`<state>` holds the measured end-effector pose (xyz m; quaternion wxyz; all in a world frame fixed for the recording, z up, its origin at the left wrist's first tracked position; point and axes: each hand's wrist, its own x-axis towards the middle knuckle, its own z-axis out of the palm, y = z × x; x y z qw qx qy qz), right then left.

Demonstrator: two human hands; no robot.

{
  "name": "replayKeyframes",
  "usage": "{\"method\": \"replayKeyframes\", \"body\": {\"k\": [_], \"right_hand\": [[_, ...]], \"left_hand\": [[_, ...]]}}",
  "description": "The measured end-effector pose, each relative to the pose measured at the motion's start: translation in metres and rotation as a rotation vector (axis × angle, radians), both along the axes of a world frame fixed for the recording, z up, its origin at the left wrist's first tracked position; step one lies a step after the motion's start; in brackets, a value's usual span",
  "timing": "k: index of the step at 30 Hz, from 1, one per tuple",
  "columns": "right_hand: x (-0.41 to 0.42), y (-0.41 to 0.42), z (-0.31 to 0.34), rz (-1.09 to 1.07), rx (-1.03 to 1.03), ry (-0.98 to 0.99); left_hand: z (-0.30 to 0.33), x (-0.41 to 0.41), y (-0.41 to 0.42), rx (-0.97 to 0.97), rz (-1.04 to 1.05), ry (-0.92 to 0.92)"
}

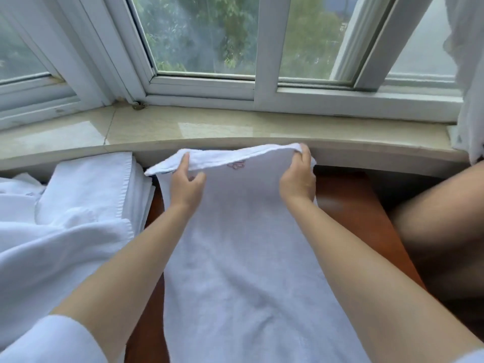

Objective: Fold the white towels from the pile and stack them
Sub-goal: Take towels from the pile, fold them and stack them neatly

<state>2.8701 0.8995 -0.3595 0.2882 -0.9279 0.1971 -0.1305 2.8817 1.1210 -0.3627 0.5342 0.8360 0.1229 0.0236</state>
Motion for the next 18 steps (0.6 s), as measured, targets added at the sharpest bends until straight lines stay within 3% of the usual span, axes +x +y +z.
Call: {"method": "replayKeyframes", "body": {"k": [3, 5, 13, 18], "right_hand": [[-0.013, 0.001, 0.040, -0.008, 0.095, -0.265], [-0.034, 0.003, 0.054, -0.011, 0.107, -0.329], [-0.207, 0.017, 0.013, -0.071, 0.032, -0.290], [-0.294, 0.026, -0.023, -0.114, 0.000, -0.237]], "left_hand": [[0.036, -0.016, -0.008, -0.065, 0.017, -0.223], [0.049, -0.040, -0.012, -0.109, 0.090, -0.256], [0.001, -0.198, 0.001, -0.334, 0.468, -0.010], [-0.022, -0.278, 0.015, -0.406, 0.517, 0.112]]}}
